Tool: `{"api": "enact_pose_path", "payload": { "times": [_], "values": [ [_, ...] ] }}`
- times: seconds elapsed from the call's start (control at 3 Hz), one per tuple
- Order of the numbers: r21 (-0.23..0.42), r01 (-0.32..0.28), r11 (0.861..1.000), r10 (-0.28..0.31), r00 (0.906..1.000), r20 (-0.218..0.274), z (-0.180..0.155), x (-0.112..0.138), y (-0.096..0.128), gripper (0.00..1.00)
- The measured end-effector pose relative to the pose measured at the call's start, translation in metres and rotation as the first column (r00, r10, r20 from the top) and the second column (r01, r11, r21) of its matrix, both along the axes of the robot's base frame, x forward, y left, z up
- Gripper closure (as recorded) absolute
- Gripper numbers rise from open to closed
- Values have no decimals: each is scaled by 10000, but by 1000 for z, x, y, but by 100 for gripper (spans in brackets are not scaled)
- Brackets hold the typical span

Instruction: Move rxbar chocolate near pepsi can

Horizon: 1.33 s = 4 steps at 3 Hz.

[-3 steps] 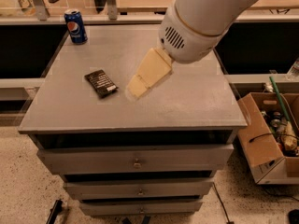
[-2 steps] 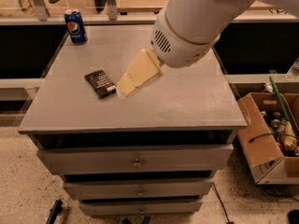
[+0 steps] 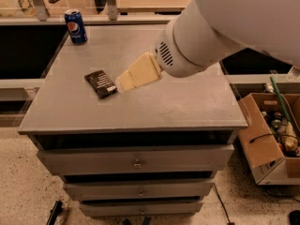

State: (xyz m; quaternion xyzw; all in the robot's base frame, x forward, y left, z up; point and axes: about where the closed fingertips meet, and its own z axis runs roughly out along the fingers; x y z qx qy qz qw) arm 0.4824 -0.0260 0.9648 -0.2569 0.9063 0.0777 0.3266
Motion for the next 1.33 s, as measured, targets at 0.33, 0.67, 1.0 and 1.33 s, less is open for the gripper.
{"api": "enact_pose_path", "payload": {
  "times": [0.33,0.67,1.0,1.33],
  "values": [
    [699,-269,9972,197,9945,1026,0,12,-11,0],
    [1784,-322,9834,-20,9820,1887,0,36,-35,0],
    [3032,-494,9517,-109,9809,1941,-7,61,-55,0],
    [4627,-2033,8629,1390,9757,1694,-4,67,-29,0]
  ]
}}
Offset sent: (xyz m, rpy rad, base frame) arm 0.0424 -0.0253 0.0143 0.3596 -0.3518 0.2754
